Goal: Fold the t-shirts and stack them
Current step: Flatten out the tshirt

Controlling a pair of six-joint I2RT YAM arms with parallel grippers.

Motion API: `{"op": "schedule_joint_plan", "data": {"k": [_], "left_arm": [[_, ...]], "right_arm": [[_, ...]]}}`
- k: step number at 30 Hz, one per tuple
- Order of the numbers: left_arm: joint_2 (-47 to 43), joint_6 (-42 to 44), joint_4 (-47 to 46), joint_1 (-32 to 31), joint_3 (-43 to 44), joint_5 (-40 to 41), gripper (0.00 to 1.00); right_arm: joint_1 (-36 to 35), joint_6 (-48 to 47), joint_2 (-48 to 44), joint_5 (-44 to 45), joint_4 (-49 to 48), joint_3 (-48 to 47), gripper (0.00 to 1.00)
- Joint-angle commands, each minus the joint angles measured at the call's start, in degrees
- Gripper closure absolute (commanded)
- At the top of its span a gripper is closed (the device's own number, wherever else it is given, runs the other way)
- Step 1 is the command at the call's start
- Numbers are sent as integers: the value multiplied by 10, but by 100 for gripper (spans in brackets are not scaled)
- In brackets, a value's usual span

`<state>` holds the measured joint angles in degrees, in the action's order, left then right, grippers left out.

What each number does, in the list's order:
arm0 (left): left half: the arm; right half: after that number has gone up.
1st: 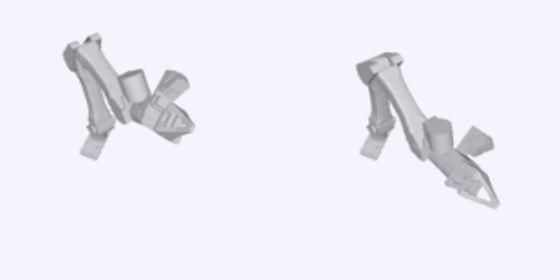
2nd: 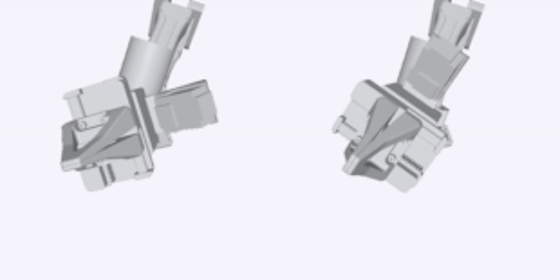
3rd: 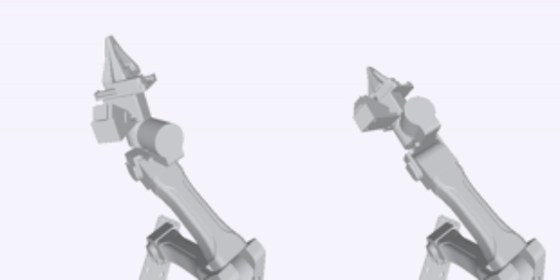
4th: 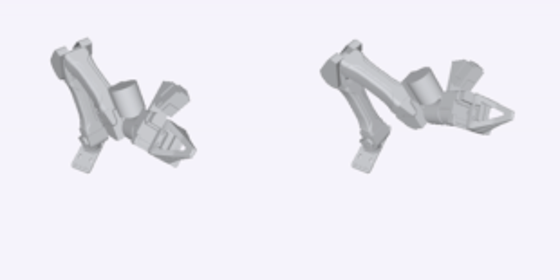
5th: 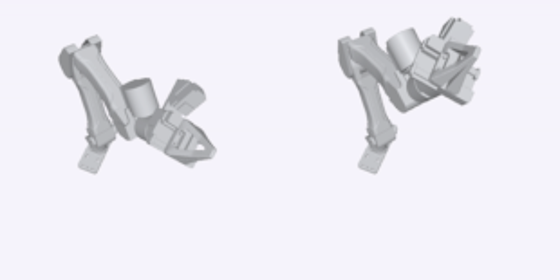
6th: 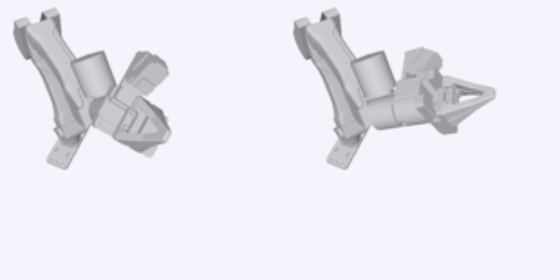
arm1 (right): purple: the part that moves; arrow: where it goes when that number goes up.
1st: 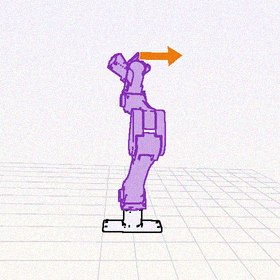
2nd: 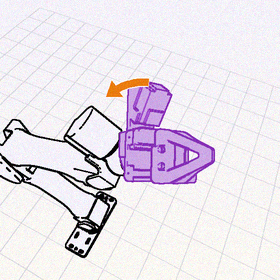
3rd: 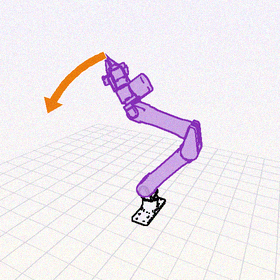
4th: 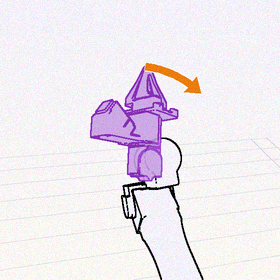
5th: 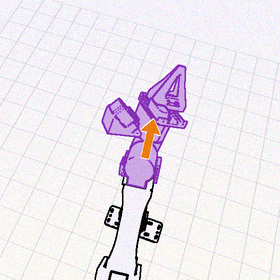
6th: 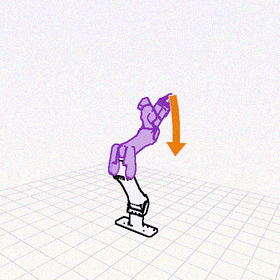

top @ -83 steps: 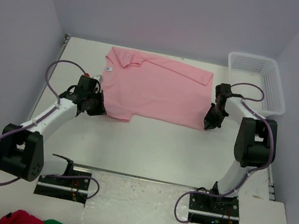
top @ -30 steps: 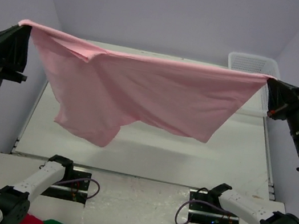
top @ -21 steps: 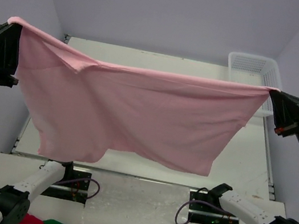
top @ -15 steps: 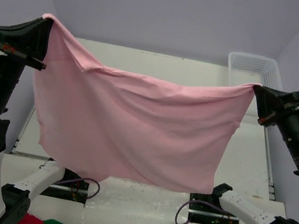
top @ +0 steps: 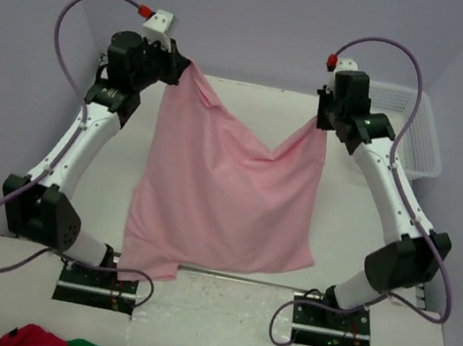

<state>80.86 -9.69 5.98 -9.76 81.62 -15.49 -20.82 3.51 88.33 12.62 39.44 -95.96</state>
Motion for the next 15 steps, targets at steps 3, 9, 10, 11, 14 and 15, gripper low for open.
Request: {"op": "schedule_joint_plan", "data": {"k": [3, 9, 10, 11, 14, 15], "left_arm": [[107, 50, -75, 7, 33, -39, 100], [246, 63, -81, 16, 96, -47, 100], [274, 64, -82, 18, 109, -52, 100], [286, 64, -82, 19, 117, -54, 100], [332, 73, -79, 22, 144, -55, 100], [341, 74, -79, 23, 155, -48, 100]], "right_arm": [[65, -14, 109, -36, -35, -76, 100], [90, -21, 241, -59, -20, -178, 100], [92, -23, 256, -68, -17, -192, 100], [97, -25, 283, -67, -14, -205, 100], [107, -31, 324, -52, -2, -257, 100], [111, -30, 344, -45, -1, -278, 100]]}}
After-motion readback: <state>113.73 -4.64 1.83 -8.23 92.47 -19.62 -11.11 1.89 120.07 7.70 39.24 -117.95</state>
